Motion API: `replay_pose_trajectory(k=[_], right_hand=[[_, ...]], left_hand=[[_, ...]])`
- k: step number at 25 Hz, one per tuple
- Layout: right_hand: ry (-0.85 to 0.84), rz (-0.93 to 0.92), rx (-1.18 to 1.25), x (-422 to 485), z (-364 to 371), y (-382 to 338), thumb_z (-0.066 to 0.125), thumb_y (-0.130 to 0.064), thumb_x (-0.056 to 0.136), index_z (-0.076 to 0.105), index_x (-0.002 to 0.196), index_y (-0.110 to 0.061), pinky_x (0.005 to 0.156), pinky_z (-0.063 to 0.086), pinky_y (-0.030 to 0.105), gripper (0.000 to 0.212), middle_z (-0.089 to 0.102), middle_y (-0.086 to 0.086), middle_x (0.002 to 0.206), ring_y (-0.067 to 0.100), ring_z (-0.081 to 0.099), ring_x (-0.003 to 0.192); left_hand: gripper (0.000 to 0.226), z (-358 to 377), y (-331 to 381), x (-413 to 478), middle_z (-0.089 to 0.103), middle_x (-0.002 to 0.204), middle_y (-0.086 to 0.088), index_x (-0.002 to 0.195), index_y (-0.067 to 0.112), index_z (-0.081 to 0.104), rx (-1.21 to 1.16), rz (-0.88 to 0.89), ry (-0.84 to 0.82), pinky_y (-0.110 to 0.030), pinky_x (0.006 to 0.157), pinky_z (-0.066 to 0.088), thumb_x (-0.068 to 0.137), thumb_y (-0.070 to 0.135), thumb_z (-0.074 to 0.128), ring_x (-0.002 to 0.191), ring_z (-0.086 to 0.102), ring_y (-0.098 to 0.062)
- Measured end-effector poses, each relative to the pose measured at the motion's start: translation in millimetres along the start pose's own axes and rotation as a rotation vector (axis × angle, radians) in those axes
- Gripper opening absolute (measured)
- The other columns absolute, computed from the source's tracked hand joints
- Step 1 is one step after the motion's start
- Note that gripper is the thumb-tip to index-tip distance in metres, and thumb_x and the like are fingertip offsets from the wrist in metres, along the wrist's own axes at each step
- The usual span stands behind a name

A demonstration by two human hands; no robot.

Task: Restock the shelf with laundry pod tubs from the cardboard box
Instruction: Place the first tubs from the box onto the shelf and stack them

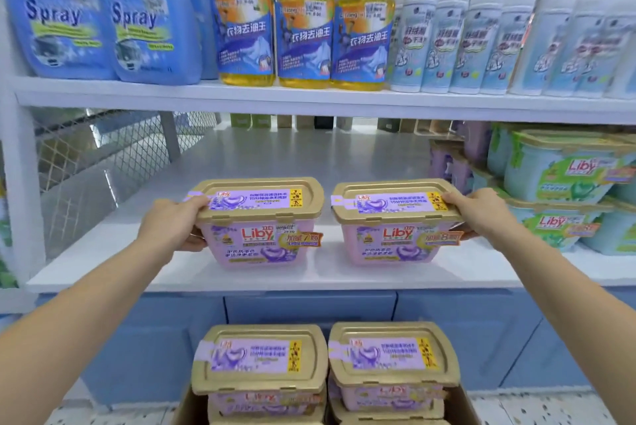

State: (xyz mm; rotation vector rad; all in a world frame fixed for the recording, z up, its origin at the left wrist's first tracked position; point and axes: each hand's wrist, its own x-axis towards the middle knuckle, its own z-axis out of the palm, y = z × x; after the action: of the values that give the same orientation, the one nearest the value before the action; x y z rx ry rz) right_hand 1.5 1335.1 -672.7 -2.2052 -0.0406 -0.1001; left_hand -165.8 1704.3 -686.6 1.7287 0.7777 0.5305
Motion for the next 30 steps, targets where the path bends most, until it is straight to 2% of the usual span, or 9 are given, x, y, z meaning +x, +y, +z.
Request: replay_pose_trajectory(k=[2,4,14,19,21,24,25,27,30], right_hand=[[-0.018,0.000,-0.009,9.4,12.0,-0.6,0.058,-0.037,0.084,0.064,0.074,0.001,0.071,0.058,0.051,0.040,0.070,0.026,0.084,0.040,0.070,0.070],[-0.033,0.011,-0.020,17.3,24.1,2.3,0.057,-0.041,0.083,0.064,0.087,0.005,0.069,0.059,0.049,0.047,0.070,0.025,0.086,0.038,0.070,0.071],[-0.028,0.104,-0.009,36.1,42.4,14.2,0.055,-0.042,0.086,0.063,0.094,0.003,0.073,0.058,0.048,0.046,0.070,0.023,0.089,0.038,0.069,0.075],[-0.038,0.099,0.118,30.8,43.0,20.4,0.050,-0.049,0.086,0.062,0.096,0.002,0.066,0.057,0.038,0.053,0.068,0.021,0.087,0.034,0.066,0.072],[-0.050,0.048,0.174,22.5,42.6,27.8,0.043,-0.050,0.088,0.064,0.091,0.000,0.074,0.057,0.043,0.054,0.068,0.021,0.087,0.035,0.065,0.076],[-0.036,-0.063,0.071,7.9,42.0,37.4,0.028,-0.066,0.086,0.065,0.081,-0.008,0.088,0.051,0.047,0.069,0.068,0.023,0.098,0.038,0.063,0.090],[-0.009,-0.112,-0.020,3.4,42.0,40.0,0.024,-0.069,0.085,0.065,0.087,-0.007,0.088,0.048,0.044,0.075,0.067,0.023,0.103,0.039,0.060,0.095],[0.084,-0.226,-0.155,-8.7,41.5,45.6,0.027,-0.059,0.090,0.060,0.110,-0.003,0.089,0.040,0.040,0.068,0.062,0.020,0.117,0.037,0.055,0.108],[0.126,-0.351,-0.152,-37.8,38.2,70.5,0.032,-0.055,0.088,0.050,0.126,-0.006,0.099,0.037,0.042,0.065,0.054,0.014,0.131,0.030,0.049,0.121]], left_hand=[[0.043,4.0,-3.2,12.5,0.069,0.077,-0.025,0.092,-0.009,0.065,0.013,0.002,0.012,-0.044,0.067,0.059,0.079,0.032,0.060,0.067,0.068,-0.038],[0.042,7.8,-8.4,22.6,0.069,0.072,-0.022,0.088,-0.007,0.065,0.041,-0.001,0.031,-0.047,0.073,0.058,0.077,0.033,0.060,0.066,0.069,-0.037],[0.037,28.8,-17.1,46.5,0.070,0.063,-0.020,0.072,-0.001,0.066,0.105,-0.008,0.058,-0.046,0.077,0.058,0.076,0.035,0.057,0.061,0.070,-0.036],[0.042,30.3,-21.0,45.5,0.071,0.063,-0.017,0.069,0.004,0.065,0.082,-0.002,0.059,-0.047,0.080,0.058,0.075,0.043,0.053,0.062,0.071,-0.035],[0.047,30.1,-27.4,39.4,0.071,0.067,-0.015,0.069,0.008,0.065,0.038,0.009,0.066,-0.046,0.083,0.056,0.073,0.052,0.050,0.067,0.071,-0.034],[0.052,30.8,-40.8,19.9,0.071,0.078,-0.011,0.074,0.011,0.065,-0.071,0.069,0.066,-0.041,0.082,0.054,0.075,0.059,0.047,0.080,0.068,-0.032],[0.052,30.7,-45.5,13.3,0.070,0.085,-0.013,0.078,0.009,0.065,-0.076,0.102,0.067,-0.041,0.082,0.053,0.080,0.057,0.045,0.084,0.067,-0.032],[0.050,28.7,-53.8,-2.7,0.068,0.095,-0.014,0.086,0.009,0.063,0.017,0.192,0.089,-0.044,0.089,0.050,0.083,0.053,0.040,0.090,0.064,-0.032],[0.045,19.6,-77.8,-34.8,0.064,0.107,-0.007,0.108,0.011,0.063,0.169,0.346,0.092,-0.035,0.086,0.041,0.085,0.045,0.044,0.098,0.056,-0.023]])
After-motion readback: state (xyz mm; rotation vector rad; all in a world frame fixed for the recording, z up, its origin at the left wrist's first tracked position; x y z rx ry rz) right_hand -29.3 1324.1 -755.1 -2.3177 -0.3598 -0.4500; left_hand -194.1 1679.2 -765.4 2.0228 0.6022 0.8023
